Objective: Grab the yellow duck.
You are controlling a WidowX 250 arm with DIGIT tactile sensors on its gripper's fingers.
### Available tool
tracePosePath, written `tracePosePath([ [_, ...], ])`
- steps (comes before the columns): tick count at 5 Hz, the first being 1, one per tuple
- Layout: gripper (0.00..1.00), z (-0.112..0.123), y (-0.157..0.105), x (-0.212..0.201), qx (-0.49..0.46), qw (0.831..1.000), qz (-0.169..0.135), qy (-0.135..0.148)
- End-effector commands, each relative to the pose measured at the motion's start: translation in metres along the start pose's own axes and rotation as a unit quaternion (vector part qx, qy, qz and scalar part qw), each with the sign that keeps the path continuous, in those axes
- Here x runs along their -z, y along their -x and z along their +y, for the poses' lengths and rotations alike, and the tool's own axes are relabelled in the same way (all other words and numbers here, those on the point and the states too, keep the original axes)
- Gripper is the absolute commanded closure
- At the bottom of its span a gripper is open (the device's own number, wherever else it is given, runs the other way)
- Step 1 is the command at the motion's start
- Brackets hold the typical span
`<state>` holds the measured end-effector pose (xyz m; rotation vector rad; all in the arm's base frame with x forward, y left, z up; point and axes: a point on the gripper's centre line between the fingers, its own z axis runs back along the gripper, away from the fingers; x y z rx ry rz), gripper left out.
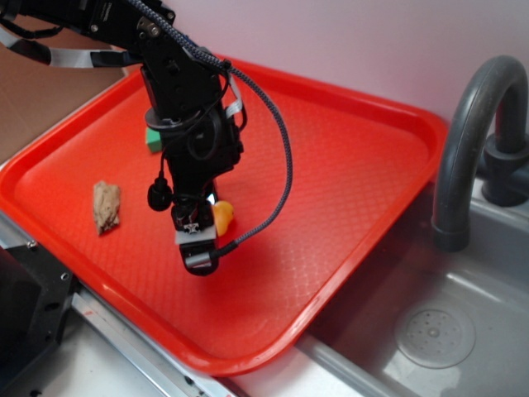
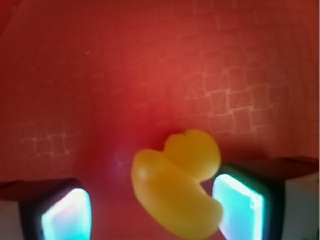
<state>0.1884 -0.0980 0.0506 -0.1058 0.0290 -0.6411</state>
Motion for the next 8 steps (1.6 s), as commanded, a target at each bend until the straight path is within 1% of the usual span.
tracePosePath([
  [1, 1.00, -0.001, 0.000, 0.003, -0.019, 1.000, -0.004, -0.016],
  [2, 1.00, 0.002, -0.002, 0.009, -0.030, 0.999, 0.000, -0.026],
  [3, 1.00, 0.007, 0.002, -0.013, -0.087, 0.995, -0.015, -0.056],
  [4, 1.00, 0.027, 0.012, -0.065, -0.208, 0.975, -0.053, -0.063],
  [5, 1.00, 0.054, 0.023, -0.118, -0.324, 0.938, -0.101, -0.071],
  [6, 1.00, 0.076, 0.041, -0.163, -0.447, 0.885, -0.124, 0.025],
  [7, 1.00, 0.075, 0.075, -0.202, -0.541, 0.817, -0.197, 0.011],
  [8, 1.00, 0.059, 0.064, -0.199, -0.613, 0.760, -0.211, -0.036],
])
